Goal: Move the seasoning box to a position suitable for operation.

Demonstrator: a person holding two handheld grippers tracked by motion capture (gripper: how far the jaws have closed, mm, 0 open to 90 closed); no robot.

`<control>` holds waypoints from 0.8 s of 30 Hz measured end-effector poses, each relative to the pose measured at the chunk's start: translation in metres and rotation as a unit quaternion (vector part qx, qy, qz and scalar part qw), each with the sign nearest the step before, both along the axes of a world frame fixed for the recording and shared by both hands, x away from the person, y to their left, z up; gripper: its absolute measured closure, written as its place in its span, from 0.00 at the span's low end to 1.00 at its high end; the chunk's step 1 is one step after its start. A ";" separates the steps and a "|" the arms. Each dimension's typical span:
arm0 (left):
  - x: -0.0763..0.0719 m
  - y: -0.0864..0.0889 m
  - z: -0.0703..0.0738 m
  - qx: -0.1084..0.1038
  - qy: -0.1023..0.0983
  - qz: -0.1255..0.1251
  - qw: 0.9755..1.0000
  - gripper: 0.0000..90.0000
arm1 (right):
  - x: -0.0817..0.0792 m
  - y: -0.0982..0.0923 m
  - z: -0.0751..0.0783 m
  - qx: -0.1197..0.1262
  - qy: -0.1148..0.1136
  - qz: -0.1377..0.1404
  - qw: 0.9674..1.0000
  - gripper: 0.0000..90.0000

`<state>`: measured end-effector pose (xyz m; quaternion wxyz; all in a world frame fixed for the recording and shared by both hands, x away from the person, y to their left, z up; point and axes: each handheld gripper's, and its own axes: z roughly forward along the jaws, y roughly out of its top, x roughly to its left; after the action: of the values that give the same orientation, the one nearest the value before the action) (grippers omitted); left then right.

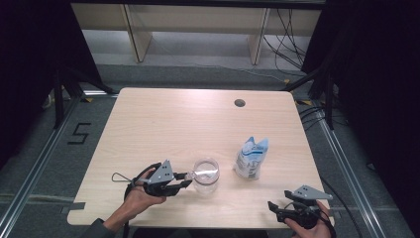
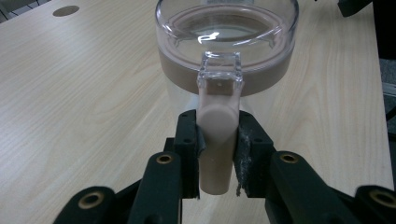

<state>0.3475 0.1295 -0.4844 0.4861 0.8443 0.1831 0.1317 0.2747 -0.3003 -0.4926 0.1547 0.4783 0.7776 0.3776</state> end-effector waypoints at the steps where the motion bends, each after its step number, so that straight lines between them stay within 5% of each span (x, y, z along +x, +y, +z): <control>1: -0.001 0.000 0.000 -0.001 0.003 -0.001 1.000 0.81 | 0.000 0.000 0.000 0.000 0.000 0.000 1.000 0.27; 11: 0.002 0.001 -0.001 -0.002 0.010 -0.004 1.000 0.80 | 0.000 0.000 0.000 0.000 0.001 0.001 1.000 0.27; 13: 0.003 0.001 0.000 0.011 -0.002 -0.010 1.000 0.80 | 0.000 0.000 0.000 0.001 0.003 -0.002 1.000 0.27; 24: 0.008 0.000 0.000 0.011 -0.004 0.006 1.000 0.81 | 0.000 0.000 0.000 -0.002 0.002 0.001 1.000 0.27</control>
<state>0.3559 0.1295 -0.4847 0.4772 0.8477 0.1845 0.1400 0.2747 -0.2999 -0.4929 0.1535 0.4778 0.7793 0.3753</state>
